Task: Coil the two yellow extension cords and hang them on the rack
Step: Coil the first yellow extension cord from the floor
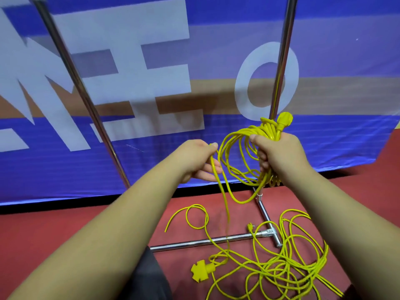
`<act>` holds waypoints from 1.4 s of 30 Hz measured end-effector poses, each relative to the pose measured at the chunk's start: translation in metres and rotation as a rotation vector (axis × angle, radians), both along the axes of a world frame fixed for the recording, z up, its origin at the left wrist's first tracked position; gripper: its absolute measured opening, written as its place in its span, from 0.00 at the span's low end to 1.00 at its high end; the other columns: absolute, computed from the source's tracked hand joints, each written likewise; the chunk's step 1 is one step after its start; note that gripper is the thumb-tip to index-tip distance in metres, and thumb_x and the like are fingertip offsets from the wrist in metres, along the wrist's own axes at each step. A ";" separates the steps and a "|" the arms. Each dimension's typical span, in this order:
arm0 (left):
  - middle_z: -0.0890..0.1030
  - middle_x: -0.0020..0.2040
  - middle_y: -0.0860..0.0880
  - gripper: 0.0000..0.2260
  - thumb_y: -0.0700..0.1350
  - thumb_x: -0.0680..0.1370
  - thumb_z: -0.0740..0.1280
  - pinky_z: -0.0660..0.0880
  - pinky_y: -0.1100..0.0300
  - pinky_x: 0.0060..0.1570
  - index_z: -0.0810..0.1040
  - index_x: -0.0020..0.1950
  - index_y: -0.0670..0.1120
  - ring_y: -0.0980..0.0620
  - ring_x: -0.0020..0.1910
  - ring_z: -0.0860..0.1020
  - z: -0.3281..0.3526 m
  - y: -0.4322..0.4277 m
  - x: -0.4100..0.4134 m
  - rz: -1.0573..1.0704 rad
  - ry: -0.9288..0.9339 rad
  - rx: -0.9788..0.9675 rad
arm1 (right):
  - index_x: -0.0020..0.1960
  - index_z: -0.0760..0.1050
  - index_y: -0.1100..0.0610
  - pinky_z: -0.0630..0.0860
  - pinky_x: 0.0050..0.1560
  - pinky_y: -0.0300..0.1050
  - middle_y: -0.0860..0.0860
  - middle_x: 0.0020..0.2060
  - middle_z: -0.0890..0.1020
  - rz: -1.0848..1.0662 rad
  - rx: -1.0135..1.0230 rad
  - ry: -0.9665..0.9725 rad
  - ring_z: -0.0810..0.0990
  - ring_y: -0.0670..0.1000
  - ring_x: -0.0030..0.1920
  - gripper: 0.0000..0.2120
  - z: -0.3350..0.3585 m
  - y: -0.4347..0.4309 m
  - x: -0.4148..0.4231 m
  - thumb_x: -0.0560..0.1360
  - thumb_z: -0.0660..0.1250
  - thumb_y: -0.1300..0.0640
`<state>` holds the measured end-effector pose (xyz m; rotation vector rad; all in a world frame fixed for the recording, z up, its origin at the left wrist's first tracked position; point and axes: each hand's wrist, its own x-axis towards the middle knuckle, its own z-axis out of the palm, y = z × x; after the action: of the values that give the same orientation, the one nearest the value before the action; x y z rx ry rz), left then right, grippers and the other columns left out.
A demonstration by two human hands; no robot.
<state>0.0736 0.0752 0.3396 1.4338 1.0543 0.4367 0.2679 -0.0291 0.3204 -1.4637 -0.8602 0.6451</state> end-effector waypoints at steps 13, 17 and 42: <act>0.84 0.47 0.38 0.08 0.32 0.82 0.65 0.84 0.58 0.50 0.83 0.47 0.31 0.44 0.52 0.82 -0.020 0.015 -0.009 0.091 -0.530 -0.629 | 0.39 0.77 0.60 0.75 0.31 0.45 0.51 0.26 0.80 0.057 -0.192 -0.285 0.78 0.52 0.25 0.19 -0.045 0.026 -0.028 0.76 0.76 0.45; 0.80 0.44 0.38 0.06 0.33 0.82 0.66 0.85 0.59 0.43 0.80 0.48 0.31 0.41 0.45 0.78 -0.020 0.017 -0.006 0.158 -0.612 -0.733 | 0.41 0.77 0.56 0.76 0.31 0.46 0.52 0.28 0.79 0.225 -0.189 -0.128 0.78 0.52 0.28 0.17 -0.049 0.027 -0.036 0.77 0.77 0.45; 0.77 0.33 0.49 0.07 0.41 0.82 0.70 0.72 0.68 0.20 0.76 0.46 0.41 0.60 0.29 0.77 -0.057 0.026 -0.006 0.335 -0.386 -0.730 | 0.43 0.81 0.58 0.78 0.32 0.43 0.54 0.33 0.81 0.483 -0.291 0.459 0.78 0.51 0.28 0.12 -0.053 0.008 -0.056 0.80 0.73 0.52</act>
<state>0.0681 0.1009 0.2823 0.5022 0.9897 0.4766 0.2122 -0.0213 0.2677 -1.2818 -0.7759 1.4564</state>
